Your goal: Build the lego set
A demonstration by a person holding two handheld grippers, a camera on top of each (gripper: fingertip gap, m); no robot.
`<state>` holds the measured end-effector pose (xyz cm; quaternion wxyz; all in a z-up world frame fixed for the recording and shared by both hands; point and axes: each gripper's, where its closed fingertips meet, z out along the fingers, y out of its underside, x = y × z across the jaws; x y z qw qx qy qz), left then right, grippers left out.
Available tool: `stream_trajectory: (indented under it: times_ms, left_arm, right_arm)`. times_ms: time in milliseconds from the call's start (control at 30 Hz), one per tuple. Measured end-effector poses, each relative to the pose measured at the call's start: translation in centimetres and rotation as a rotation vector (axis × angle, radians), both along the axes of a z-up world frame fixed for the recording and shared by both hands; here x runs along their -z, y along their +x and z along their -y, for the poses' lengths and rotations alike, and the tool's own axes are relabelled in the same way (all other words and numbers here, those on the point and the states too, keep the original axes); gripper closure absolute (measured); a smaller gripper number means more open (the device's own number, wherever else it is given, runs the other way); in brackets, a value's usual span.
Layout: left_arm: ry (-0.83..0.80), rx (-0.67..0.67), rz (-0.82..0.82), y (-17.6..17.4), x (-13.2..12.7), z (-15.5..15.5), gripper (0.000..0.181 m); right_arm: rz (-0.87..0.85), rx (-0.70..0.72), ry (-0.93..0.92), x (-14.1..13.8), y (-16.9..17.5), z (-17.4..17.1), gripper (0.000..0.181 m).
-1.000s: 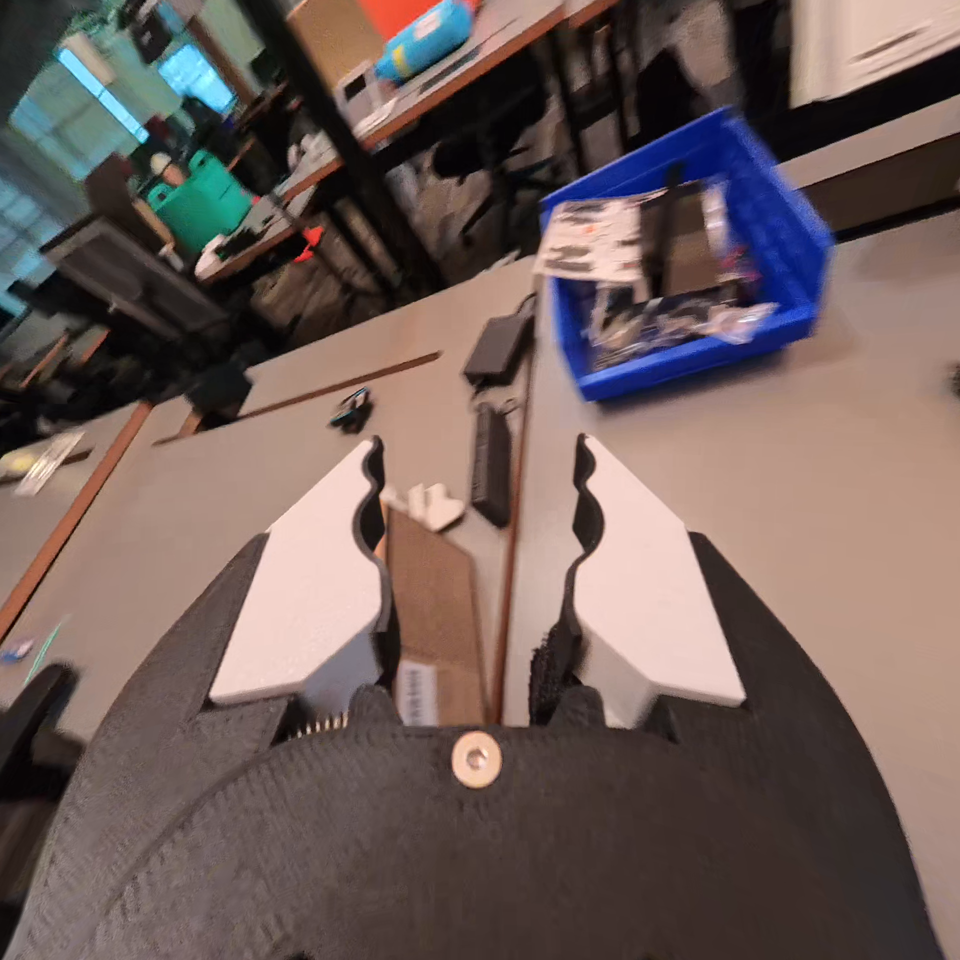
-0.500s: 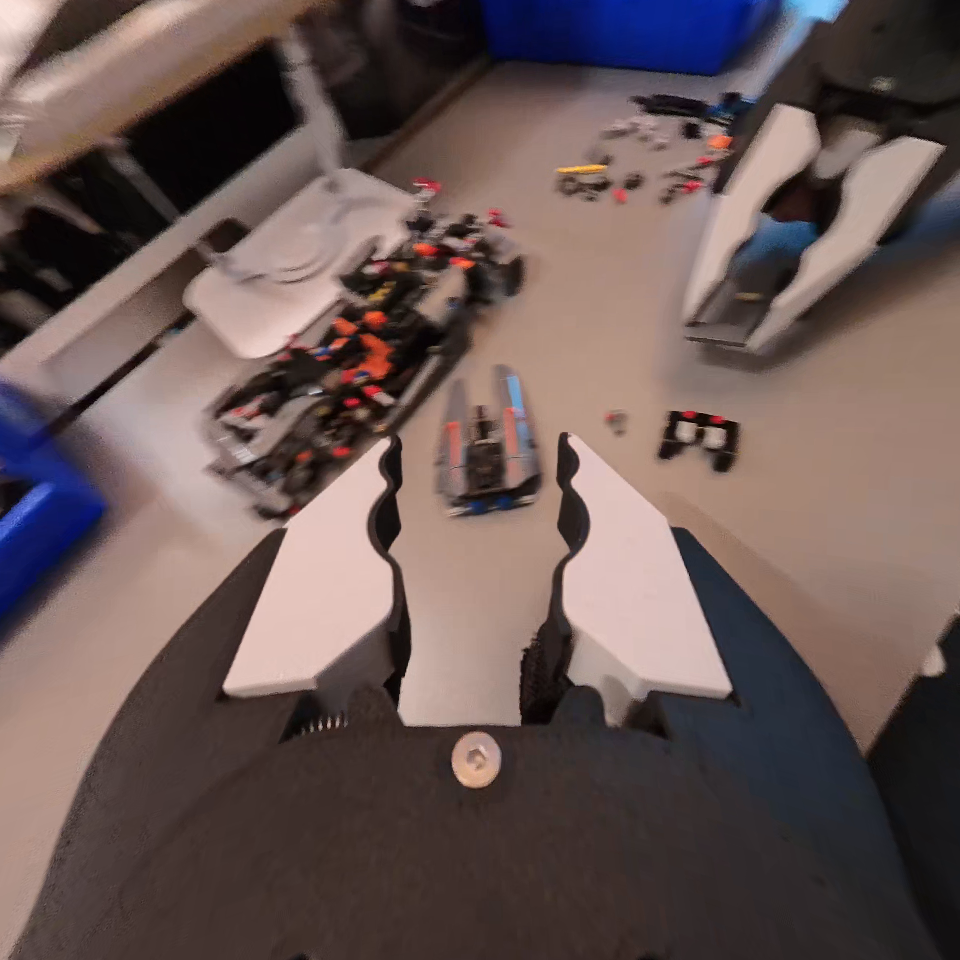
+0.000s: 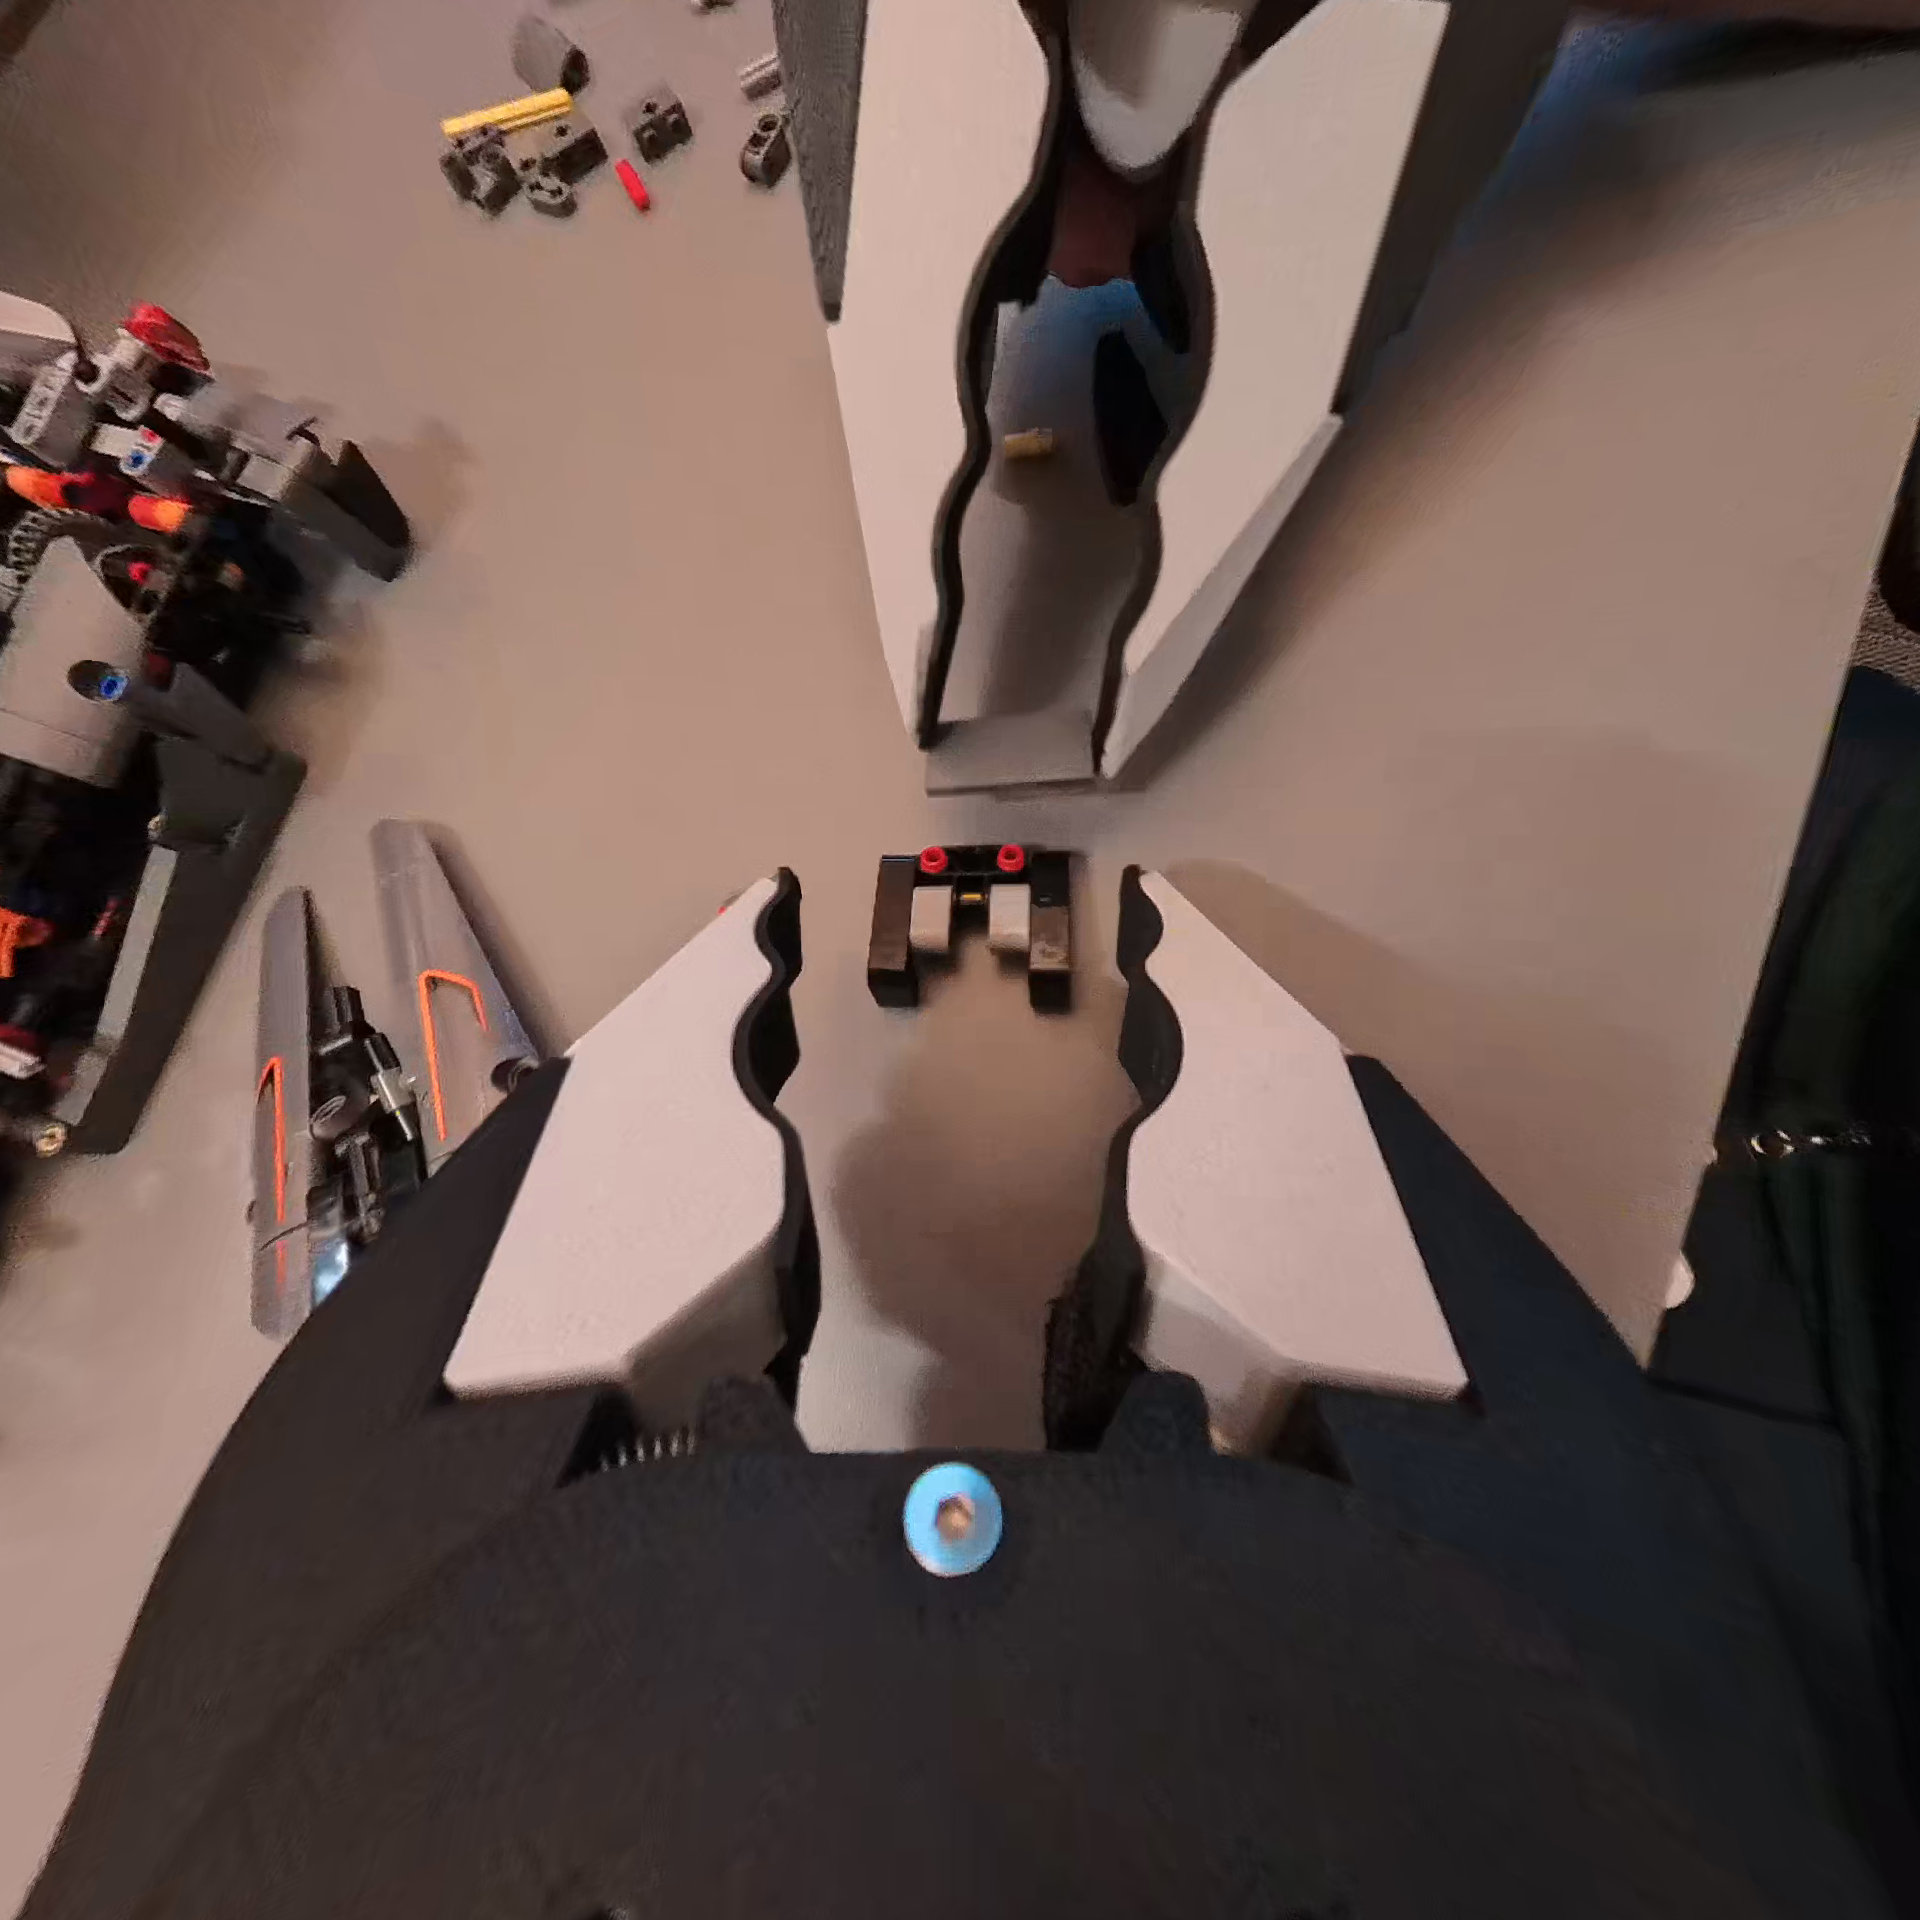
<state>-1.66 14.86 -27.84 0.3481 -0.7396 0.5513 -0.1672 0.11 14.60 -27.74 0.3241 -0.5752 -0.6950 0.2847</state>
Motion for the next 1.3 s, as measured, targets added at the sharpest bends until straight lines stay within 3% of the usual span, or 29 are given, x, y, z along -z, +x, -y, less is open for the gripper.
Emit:
stream_trajectory:
  times_ms: [267,1300]
  left_arm:
    - [-0.055,0.014,-0.031,0.3,1.8,-0.1,0.140]
    - [-0.058,0.070,0.006,1.0,1.9,0.3,0.140]
  right_arm:
    - [0.032,0.019,0.004,1.1,-0.5,-0.1,0.153]
    - [0.027,0.000,-0.008,1.0,-0.8,0.2,0.153]
